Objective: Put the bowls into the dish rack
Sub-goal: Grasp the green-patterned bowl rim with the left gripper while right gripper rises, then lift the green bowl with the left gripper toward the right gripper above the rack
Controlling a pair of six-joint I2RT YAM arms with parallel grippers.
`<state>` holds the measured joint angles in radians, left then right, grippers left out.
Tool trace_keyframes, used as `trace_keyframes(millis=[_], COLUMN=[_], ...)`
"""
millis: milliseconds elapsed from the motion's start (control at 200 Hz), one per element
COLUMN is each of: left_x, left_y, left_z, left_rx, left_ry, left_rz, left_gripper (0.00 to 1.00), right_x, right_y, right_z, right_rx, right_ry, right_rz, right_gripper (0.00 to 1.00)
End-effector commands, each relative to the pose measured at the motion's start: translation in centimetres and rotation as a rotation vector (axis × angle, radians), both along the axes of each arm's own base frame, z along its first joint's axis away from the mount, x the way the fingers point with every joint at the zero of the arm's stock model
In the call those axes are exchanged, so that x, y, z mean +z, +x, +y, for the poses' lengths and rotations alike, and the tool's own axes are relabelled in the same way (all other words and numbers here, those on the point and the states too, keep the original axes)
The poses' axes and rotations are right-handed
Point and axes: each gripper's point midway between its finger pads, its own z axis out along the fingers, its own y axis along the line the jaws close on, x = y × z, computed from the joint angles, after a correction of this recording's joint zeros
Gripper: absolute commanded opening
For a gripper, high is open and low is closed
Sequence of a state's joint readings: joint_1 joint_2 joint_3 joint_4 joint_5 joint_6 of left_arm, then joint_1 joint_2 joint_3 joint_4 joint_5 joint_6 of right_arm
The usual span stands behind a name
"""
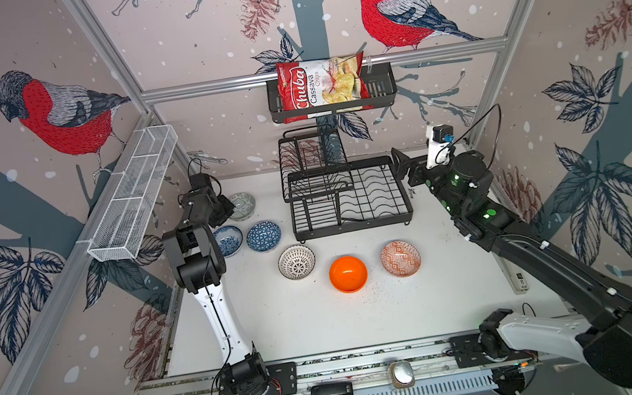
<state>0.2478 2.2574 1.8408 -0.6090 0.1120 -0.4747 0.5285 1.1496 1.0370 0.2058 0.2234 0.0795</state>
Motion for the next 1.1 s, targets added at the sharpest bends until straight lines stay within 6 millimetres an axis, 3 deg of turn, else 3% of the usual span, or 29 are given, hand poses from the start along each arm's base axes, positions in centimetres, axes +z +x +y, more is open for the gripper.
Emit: trace_keyframes(millis=[0, 80, 155, 310, 570, 885, 1096], left_x=[0.3, 0.4, 0.6, 1.5, 5.3, 11.2, 17.7], left_y=[0.3, 0.3, 0.4, 0.8, 1.8, 1.6, 0.6], left_z=[0.2, 0.4, 0.4, 0.3, 0.1, -1.6, -4.5], left_rx=[-0.009, -0.008, -0.01, -0.011, -0.021, -0.048, -0.081], left_ry=[0.009, 0.024, 0.026, 0.021, 0.026, 0.019, 0.008], left_rz=[-0.014, -0.014, -0.021, -0.054, -0.157, -0.316, -0.52], left_gripper=[0.21, 0.18, 0.08, 0.03, 0.0, 0.0, 0.0], right_x=[-0.4, -0.5, -0.5, -0.9, -1.9, -1.2, 0.8], right_y=[0.3, 0.5, 0.6, 1.2, 2.4, 2.5, 1.9], right_z=[-0.3, -0.7, -0.9, -1.7, -1.9, -1.4, 0.4], right_rx=[-0.018, -0.03, -0.035, -0.048, -0.028, -0.002, 0.052], right_ry=[0.015, 0.024, 0.026, 0.062, 0.119, 0.133, 0.141], right_rz=[0.026, 0.032, 0.043, 0.089, 0.199, 0.21, 0.189], right_gripper=[1.0, 1.0, 1.0, 1.0, 1.0, 1.0, 1.0])
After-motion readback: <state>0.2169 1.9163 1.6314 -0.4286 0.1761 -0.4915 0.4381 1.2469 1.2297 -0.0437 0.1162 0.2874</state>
